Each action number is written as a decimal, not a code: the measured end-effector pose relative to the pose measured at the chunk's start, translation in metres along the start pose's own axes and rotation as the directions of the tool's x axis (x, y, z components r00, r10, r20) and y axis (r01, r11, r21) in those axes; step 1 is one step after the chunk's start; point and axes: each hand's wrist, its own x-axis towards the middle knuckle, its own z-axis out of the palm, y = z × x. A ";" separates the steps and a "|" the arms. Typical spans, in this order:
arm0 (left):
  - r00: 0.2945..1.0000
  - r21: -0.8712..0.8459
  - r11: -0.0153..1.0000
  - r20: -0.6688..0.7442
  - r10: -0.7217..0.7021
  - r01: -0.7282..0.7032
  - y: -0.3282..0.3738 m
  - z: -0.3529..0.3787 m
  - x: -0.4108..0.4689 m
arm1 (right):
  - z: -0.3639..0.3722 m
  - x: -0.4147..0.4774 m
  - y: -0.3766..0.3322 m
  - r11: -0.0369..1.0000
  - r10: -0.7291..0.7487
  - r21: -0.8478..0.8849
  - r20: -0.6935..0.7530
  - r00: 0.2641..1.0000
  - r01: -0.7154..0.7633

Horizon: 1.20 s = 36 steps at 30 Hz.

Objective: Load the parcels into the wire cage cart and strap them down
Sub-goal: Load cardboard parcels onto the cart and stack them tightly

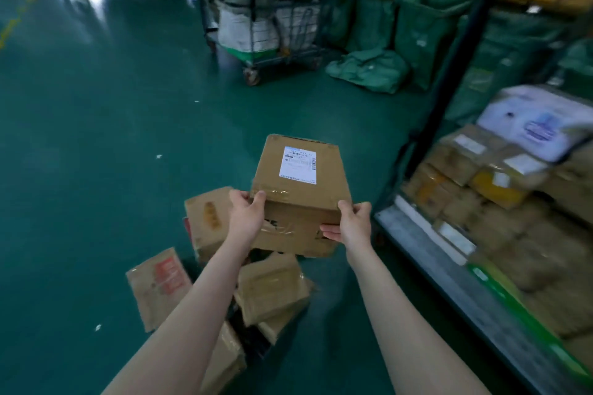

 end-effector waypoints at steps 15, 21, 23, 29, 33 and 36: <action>0.871 0.131 0.981 0.488 0.063 -0.144 0.051 0.229 -0.135 | -0.267 -0.052 0.004 0.980 0.089 0.197 -0.454 0.886 0.002; 0.777 0.152 0.960 0.623 0.092 -0.236 0.062 0.293 -0.114 | -0.292 -0.015 0.007 0.968 0.144 0.253 -0.564 0.813 0.004; 0.737 0.147 0.954 0.669 0.097 -0.260 0.063 0.308 -0.108 | -0.299 -0.003 0.007 0.963 0.180 0.268 -0.587 0.789 -0.021; 0.604 0.184 0.936 0.796 0.038 -0.300 0.073 0.371 -0.076 | -0.319 0.049 0.008 0.950 0.248 0.312 -0.697 0.673 -0.027; 0.537 0.218 0.926 0.843 -0.018 -0.310 0.080 0.421 -0.071 | -0.342 0.067 0.009 0.942 0.270 0.335 -0.743 0.612 -0.008; 0.505 0.221 0.921 0.863 -0.031 -0.322 0.085 0.457 -0.078 | -0.371 0.085 0.007 0.943 0.277 0.331 -0.761 0.587 -0.016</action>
